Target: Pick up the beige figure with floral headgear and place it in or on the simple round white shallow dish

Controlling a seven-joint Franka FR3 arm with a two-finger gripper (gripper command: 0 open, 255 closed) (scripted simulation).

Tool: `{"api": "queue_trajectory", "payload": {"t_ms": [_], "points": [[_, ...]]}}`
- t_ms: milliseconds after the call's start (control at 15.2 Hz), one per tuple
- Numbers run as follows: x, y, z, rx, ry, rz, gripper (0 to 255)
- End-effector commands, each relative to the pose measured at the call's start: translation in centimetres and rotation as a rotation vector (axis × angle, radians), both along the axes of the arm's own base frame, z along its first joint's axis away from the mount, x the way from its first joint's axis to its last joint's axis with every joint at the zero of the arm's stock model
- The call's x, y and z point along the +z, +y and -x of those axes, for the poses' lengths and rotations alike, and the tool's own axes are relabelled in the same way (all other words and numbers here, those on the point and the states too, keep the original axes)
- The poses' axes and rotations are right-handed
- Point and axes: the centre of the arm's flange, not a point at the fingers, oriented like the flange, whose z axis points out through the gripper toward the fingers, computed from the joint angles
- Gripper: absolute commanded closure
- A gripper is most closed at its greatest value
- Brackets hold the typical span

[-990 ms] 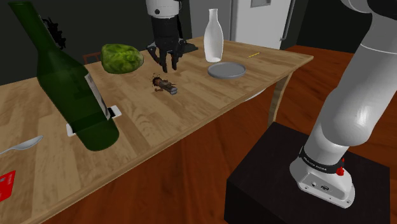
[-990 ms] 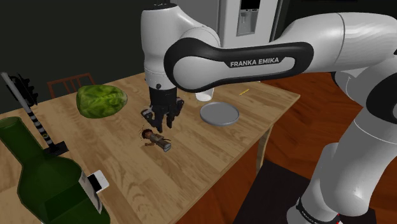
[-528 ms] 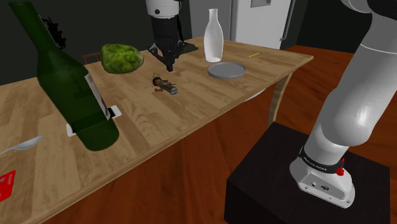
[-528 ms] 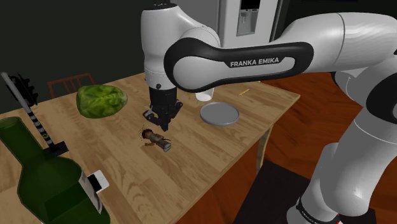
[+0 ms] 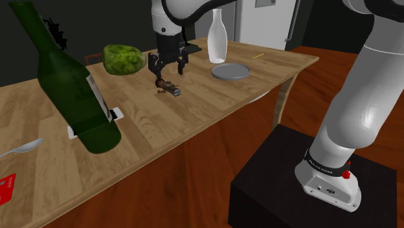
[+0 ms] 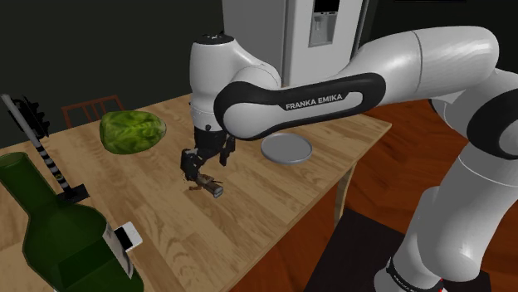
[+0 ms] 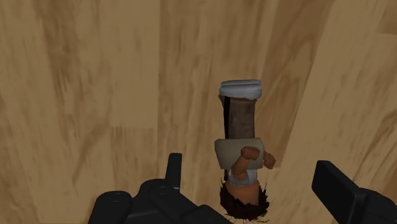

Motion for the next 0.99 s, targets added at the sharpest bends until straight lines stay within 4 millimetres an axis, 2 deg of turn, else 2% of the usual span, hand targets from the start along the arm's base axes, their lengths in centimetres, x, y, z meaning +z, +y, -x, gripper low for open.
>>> {"api": "queue_trajectory", "payload": {"t_ms": [0, 330, 858, 924], "points": [[-1.1, 0.1, -0.4, 0.008, -0.006, -0.003, 0], [-4.0, 0.2, -1.0, 0.008, -0.006, -0.003, 0], [-4.0, 0.2, -1.0, 0.008, -0.006, -0.003, 0], [-4.0, 0.2, -1.0, 0.008, -0.006, -0.003, 255]]}}
